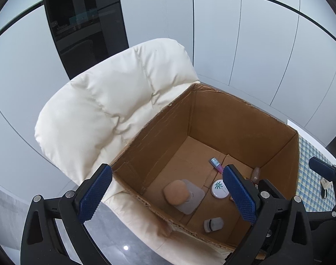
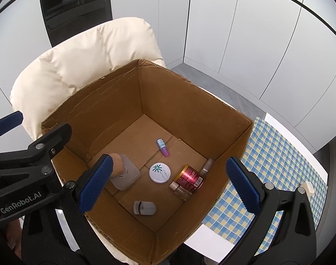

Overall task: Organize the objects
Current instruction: 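Withdraw both open grippers up and away from the box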

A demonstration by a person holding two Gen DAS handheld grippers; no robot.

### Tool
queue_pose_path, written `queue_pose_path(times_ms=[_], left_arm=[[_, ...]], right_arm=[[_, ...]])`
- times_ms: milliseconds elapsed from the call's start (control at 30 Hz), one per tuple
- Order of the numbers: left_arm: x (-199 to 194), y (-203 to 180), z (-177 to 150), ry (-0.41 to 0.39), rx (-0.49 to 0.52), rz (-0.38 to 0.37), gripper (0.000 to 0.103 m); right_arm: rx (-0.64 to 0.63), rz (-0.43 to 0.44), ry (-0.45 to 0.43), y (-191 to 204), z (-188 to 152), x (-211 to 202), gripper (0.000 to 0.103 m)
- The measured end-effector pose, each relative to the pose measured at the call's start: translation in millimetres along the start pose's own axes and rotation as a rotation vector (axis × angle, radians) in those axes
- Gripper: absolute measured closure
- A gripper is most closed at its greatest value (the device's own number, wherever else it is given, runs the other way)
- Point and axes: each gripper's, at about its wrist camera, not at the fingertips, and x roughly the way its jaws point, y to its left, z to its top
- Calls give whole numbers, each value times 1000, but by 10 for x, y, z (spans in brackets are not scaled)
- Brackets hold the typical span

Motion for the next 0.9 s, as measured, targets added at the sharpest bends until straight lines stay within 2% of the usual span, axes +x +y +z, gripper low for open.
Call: queue_pose_path(times_ms=[900], left_arm=[[-830,310,-423,-37,-72,37,3]], right_arm=[[-33,43,-63,149,-359,-846,0]])
